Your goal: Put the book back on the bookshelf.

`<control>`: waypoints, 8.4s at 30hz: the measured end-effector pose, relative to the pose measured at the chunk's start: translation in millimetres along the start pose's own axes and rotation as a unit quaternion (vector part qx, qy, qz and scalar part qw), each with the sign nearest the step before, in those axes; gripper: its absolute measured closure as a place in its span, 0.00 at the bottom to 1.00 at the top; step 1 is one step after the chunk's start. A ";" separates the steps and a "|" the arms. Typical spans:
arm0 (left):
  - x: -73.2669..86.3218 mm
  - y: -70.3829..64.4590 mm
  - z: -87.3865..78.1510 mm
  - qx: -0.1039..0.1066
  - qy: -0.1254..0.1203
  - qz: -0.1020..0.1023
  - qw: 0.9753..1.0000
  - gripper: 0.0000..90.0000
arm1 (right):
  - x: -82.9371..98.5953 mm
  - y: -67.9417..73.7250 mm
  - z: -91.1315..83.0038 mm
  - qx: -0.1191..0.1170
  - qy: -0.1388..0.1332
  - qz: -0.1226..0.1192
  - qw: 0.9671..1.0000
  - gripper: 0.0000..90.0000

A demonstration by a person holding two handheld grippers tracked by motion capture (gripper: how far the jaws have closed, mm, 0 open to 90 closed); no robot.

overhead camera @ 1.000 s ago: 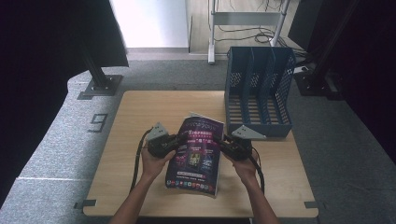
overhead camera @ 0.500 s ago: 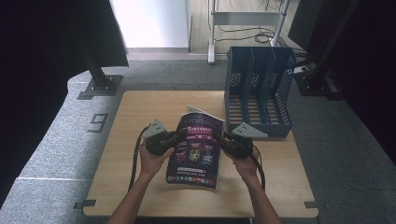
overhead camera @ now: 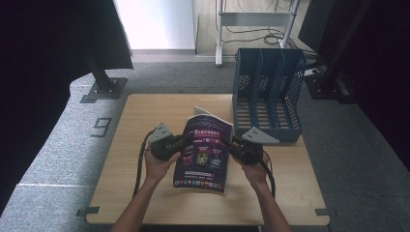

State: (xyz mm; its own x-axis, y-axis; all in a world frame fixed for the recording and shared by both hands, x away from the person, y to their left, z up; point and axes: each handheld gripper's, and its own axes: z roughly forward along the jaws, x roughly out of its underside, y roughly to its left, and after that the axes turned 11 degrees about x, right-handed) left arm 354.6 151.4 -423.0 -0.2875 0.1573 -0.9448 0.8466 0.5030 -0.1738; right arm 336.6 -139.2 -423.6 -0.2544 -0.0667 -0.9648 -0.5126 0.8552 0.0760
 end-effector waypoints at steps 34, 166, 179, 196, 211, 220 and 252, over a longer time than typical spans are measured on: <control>2.9 7.4 2.3 -0.019 -0.008 0.006 1.000 0.95 | 1.1 -0.6 3.4 -0.008 -0.040 -0.035 0.999 0.89; -21.1 10.0 6.2 0.039 -0.012 0.024 0.999 0.21 | 2.3 18.8 -6.8 -0.070 -0.069 -0.104 0.990 0.81; -14.0 7.4 2.7 0.008 0.008 0.036 0.999 0.22 | 0.0 15.5 -3.9 -0.042 -0.054 -0.068 0.995 0.90; 32.3 6.4 -25.4 -0.014 0.015 -0.011 1.000 0.23 | 0.1 17.7 -3.2 -0.015 -0.052 -0.045 0.998 0.90; 66.5 8.4 -54.3 -0.037 0.028 -0.028 0.999 0.23 | -3.3 26.6 -2.4 -0.011 -0.057 -0.043 0.997 0.90; 65.4 8.3 -59.0 -0.035 0.020 -0.023 0.999 0.24 | -9.7 33.2 -9.8 0.014 -0.065 -0.040 0.997 0.90; 87.4 18.3 -57.5 -0.054 0.045 -0.064 0.995 0.24 | -42.0 9.6 -31.2 0.042 -0.108 -0.014 0.993 0.91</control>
State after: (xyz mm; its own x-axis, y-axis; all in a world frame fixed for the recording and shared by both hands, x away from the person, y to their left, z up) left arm 319.2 223.2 -492.8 -0.4331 0.1582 -0.8874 0.7485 0.6116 -0.2563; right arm 316.8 -144.2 -374.5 -0.0548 0.0131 -0.9984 -0.4445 0.8950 0.0362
